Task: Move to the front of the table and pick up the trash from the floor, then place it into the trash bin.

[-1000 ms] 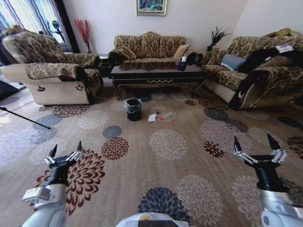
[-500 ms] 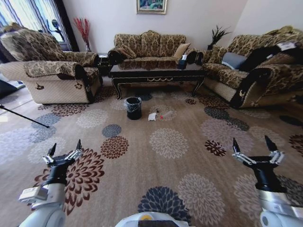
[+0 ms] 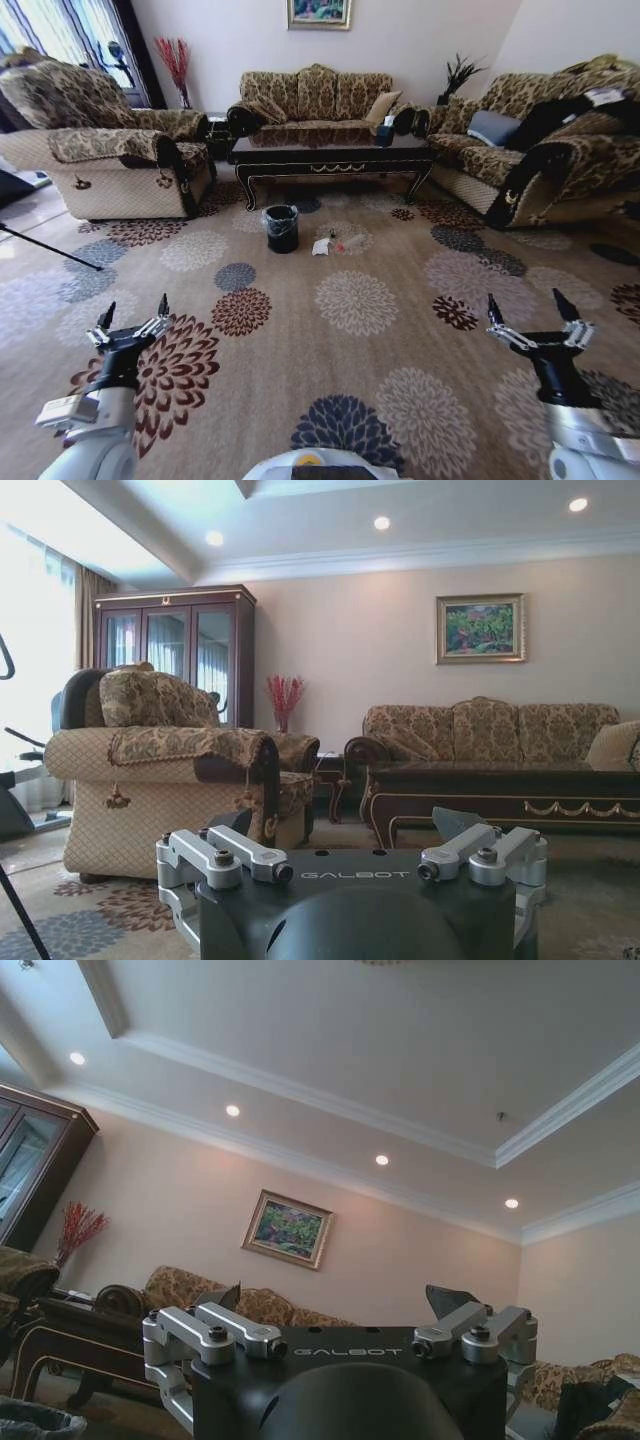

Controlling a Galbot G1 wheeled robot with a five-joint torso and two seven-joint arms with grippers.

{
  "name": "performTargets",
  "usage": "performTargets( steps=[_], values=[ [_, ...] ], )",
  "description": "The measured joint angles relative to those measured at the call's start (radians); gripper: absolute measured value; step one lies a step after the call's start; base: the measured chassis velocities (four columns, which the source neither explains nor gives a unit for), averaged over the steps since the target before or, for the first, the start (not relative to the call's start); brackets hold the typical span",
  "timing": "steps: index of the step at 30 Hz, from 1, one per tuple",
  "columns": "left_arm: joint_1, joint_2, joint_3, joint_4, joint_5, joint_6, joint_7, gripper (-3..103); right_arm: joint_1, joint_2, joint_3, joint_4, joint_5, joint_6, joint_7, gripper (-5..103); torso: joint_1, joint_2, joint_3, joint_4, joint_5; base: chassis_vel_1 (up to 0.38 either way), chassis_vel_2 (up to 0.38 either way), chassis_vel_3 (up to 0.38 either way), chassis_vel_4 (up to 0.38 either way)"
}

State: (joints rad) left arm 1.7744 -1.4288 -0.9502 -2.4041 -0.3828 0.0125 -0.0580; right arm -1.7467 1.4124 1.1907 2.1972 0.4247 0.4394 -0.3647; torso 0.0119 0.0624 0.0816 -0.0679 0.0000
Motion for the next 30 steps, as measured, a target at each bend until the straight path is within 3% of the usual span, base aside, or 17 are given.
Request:
performTargets(
  steps=[16, 24, 27, 30],
  values=[
    [0.015, -0.008, -0.004, -0.013, 0.012, -0.005, -0.003, 100, 0.0, 0.0, -0.011, -0.016, -0.007, 0.015, -0.016, 100, 0.001, 0.005, 0.004, -0.0001, -0.0001, -0.239, 0.237, 0.217, -0.238],
    [0.041, -0.016, -0.011, -0.023, 0.02, -0.022, -0.003, 100, 0.003, 0.001, -0.015, -0.023, -0.006, 0.023, -0.021, 100, 0.002, 0.006, 0.005, 0.0002, 0.0007, -0.353, 0.358, 0.352, -0.358],
    [0.044, -0.017, -0.013, -0.019, 0.011, -0.025, -0.004, 100, 0.005, 0.002, -0.019, -0.024, -0.01, 0.023, -0.021, 100, 0.002, 0.007, 0.006, -0.0004, -0.001, -0.384, 0.361, 0.395, -0.366],
    [0.045, -0.019, -0.011, -0.014, -0.004, -0.026, -0.008, 100, 0.006, 0.003, -0.021, -0.026, -0.012, 0.024, -0.021, 100, 0.002, 0.007, 0.006, 0.0002, 0.0007, -0.338, 0.367, 0.372, -0.335]
  ],
)
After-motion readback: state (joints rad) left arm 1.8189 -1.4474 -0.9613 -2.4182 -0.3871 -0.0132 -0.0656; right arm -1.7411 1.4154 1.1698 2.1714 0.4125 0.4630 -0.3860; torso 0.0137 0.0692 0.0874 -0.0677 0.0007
